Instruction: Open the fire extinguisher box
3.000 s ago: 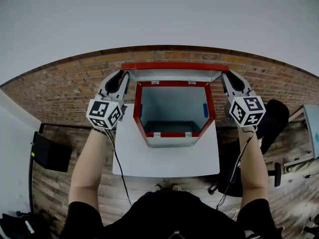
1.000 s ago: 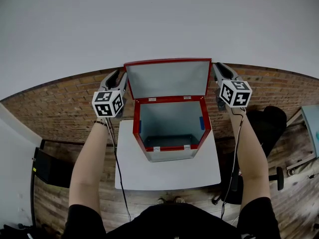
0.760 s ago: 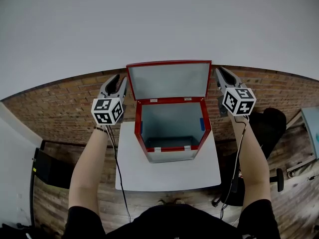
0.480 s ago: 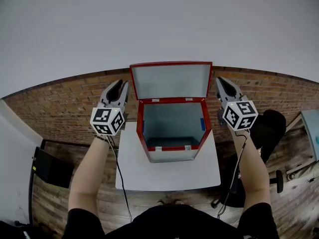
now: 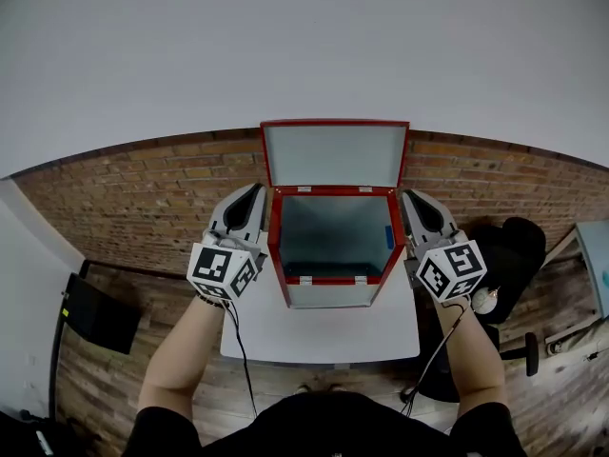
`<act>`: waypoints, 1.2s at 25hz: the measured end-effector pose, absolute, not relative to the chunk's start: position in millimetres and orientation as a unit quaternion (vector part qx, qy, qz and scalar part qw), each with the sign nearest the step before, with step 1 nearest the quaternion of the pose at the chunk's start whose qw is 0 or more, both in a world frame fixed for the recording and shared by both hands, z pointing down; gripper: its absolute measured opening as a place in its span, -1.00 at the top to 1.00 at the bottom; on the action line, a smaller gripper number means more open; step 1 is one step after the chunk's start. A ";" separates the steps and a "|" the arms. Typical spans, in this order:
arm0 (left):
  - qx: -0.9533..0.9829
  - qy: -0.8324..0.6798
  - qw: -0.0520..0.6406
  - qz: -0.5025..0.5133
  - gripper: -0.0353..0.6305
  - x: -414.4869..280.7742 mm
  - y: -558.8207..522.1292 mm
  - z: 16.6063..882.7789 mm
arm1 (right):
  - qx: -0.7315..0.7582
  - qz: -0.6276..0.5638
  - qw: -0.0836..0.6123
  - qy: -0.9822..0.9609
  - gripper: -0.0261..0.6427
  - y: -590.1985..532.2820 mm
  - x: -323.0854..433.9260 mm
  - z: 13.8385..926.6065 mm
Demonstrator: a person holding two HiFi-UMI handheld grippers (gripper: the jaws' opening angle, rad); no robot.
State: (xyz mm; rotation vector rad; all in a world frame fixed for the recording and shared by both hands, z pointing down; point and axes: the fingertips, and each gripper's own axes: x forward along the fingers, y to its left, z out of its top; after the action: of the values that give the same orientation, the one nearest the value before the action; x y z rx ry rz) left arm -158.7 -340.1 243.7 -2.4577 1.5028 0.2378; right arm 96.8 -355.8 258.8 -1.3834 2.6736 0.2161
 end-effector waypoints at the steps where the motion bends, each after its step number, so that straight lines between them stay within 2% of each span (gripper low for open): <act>1: -0.844 0.515 0.123 0.083 0.74 -156.4 -333.2 245.8 | -0.458 0.073 0.061 0.884 0.86 -348.8 95.1 261.6; 15: -0.872 0.483 0.059 0.053 0.75 -114.9 -260.6 330.0 | -0.448 0.027 0.049 0.892 0.87 -278.0 77.5 328.5; 24: -0.882 0.467 -0.010 0.062 0.75 -96.1 -231.6 378.4 | -0.430 0.007 0.020 0.903 0.87 -244.8 65.5 370.1; 30: -0.890 0.453 -0.017 0.049 0.75 -80.0 -208.9 402.9 | -0.415 0.000 0.019 0.910 0.87 -224.4 52.9 392.2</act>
State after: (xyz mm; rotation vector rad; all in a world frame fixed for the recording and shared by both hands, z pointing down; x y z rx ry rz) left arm -80.0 -208.9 402.9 -2.8272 1.4390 0.1554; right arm 52.9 -224.4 392.2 -1.2881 2.8233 -0.0010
